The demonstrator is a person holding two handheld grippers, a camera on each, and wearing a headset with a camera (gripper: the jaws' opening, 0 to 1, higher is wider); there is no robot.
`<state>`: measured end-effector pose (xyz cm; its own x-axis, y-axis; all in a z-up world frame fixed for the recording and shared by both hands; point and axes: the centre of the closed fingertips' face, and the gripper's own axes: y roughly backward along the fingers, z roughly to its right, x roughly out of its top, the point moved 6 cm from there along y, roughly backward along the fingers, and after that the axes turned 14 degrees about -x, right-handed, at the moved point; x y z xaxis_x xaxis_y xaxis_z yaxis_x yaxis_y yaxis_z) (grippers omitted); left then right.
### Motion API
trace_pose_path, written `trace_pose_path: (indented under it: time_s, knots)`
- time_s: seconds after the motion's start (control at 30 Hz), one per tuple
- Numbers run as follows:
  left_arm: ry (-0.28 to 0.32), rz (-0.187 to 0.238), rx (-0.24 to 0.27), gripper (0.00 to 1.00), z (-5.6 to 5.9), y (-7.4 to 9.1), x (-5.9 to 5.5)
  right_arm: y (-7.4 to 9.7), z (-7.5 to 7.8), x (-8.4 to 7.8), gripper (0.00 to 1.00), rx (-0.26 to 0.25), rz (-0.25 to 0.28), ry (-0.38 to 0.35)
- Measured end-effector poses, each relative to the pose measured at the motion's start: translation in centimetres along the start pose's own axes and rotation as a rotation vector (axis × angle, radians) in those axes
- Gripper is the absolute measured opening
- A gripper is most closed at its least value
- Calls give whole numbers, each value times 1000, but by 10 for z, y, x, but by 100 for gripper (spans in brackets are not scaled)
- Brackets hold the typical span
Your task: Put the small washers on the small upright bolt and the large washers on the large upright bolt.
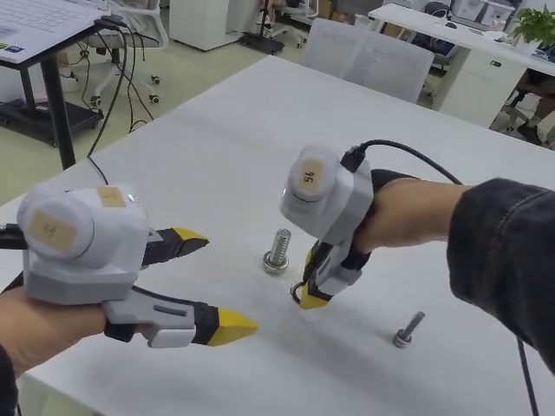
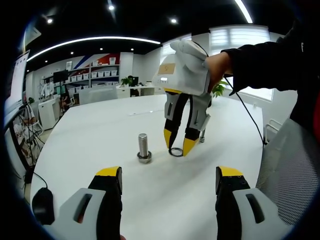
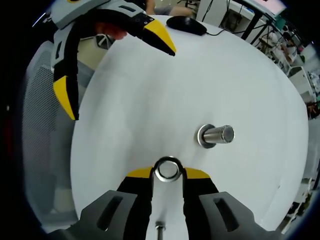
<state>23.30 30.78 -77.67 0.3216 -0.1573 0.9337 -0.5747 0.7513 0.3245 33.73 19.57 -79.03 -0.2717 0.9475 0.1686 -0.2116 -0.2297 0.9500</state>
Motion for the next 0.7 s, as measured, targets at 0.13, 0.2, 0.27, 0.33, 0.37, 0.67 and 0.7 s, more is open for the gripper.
trace_pose_path:
  time_s: [0.13,0.2,0.27,0.33,0.37,0.67,0.7]
  knots:
    - [-3,2,-5,76,1,-1,1,5,1,-4,23,-9,-5,-1]
    - [-3,3,-5,76,1,0,1,8,2,-6,23,-11,-7,-5]
    - [-4,4,-5,76,1,0,2,11,3,-8,23,-15,-7,-8]
    - [-4,4,-6,76,1,0,2,13,5,-9,23,-17,-6,-13]
    - [-5,4,-7,76,1,-1,2,15,6,-10,23,-17,-6,-16]
    - [-10,3,-13,76,0,-3,4,27,12,-12,23,-42,1,-18]
    - [-11,3,-14,76,0,-3,4,28,13,-12,23,-44,2,-18]
